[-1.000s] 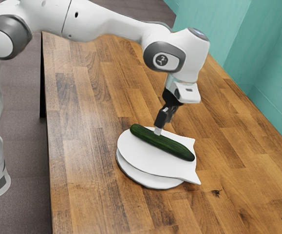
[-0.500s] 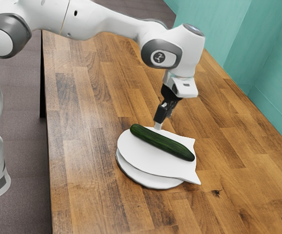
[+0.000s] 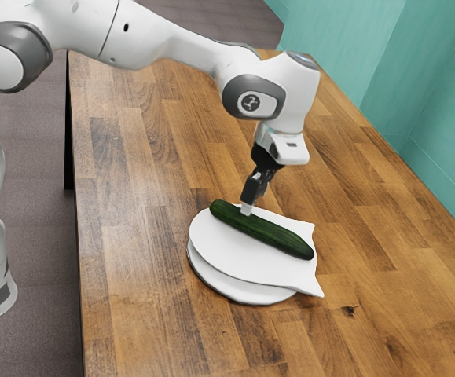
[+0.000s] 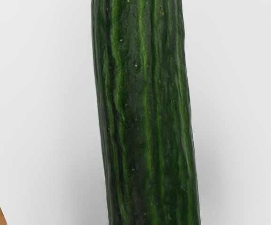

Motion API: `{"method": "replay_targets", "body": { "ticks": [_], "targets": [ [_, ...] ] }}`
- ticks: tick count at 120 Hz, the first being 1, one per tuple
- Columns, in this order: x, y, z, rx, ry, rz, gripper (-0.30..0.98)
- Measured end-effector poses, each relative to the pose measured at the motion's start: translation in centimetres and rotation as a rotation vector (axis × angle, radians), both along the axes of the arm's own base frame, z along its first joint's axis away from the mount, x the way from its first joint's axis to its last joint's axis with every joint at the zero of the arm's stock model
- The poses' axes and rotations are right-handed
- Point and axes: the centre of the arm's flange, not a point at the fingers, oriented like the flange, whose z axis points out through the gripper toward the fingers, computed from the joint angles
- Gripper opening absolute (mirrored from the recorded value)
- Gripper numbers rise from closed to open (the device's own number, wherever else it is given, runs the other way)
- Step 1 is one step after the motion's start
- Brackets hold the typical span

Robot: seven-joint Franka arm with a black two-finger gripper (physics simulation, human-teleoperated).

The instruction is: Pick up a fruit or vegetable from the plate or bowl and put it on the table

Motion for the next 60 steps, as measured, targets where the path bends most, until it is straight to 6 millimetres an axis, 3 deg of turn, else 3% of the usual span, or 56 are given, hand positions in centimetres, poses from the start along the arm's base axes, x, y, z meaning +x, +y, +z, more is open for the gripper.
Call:
{"method": "replay_targets", "body": {
  "ticks": [60],
  "targets": [
    [0.0,-1.3,-1.7,-0.001,-0.004,-0.022,0.68]
  ]
}}
